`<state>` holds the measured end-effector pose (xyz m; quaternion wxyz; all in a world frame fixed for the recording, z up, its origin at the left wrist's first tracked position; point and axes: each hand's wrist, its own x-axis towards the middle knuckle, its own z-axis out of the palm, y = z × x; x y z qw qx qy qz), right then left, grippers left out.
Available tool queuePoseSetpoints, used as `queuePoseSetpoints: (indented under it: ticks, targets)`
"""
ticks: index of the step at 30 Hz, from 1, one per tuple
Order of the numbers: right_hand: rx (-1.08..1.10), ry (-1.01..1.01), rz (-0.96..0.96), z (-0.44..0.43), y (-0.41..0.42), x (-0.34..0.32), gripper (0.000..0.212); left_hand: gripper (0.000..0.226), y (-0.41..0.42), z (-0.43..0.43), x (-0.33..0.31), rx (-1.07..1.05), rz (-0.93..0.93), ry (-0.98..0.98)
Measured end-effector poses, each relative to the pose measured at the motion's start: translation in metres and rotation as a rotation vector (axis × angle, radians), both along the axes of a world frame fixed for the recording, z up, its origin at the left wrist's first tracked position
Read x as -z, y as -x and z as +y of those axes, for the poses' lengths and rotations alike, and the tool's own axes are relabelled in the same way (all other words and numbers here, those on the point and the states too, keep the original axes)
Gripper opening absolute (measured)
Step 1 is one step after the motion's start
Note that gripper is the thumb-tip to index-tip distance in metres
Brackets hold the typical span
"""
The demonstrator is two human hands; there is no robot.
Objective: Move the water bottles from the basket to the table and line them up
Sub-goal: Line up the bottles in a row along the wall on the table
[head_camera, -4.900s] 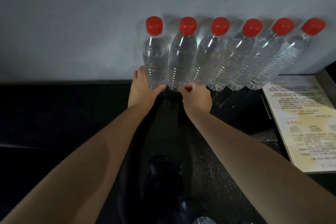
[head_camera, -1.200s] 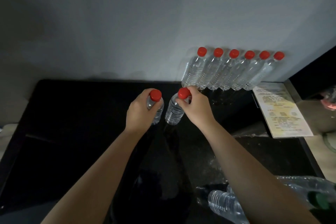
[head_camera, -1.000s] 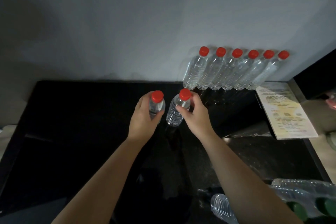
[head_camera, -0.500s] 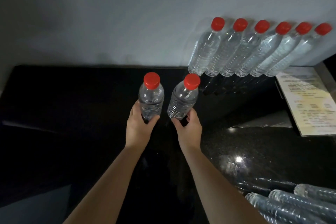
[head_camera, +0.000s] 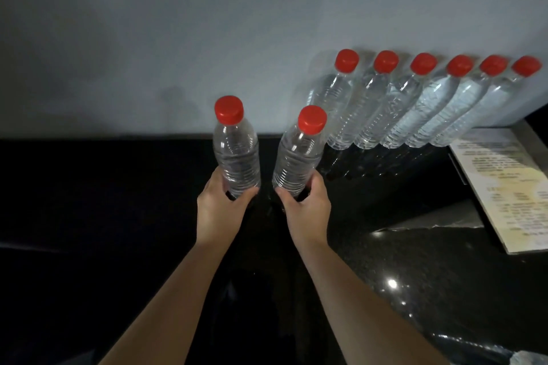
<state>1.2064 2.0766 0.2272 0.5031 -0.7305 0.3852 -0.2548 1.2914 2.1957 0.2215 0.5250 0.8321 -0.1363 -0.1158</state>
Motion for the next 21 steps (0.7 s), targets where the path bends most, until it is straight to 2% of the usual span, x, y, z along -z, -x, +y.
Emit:
queuePoseSetpoints:
  ticks: [6,10,14,21]
  targets:
    - [0.022,-0.055,-0.02,-0.029,-0.034,0.002,0.044,0.048,-0.034,-0.033,-0.004,0.034,-0.053,0.029]
    - [0.045,-0.05,0.011,-0.038,-0.048,0.007,0.053,0.046,-0.045,-0.048,0.001,0.049,-0.059,0.033]
    - [0.037,-0.045,0.009,-0.041,-0.054,0.012,0.054,0.042,-0.05,-0.057,0.006,0.045,-0.046,0.043]
    - [0.031,-0.09,0.002,-0.043,-0.052,0.012,0.055,0.061,-0.052,-0.057,0.015,0.086,-0.097,-0.017]
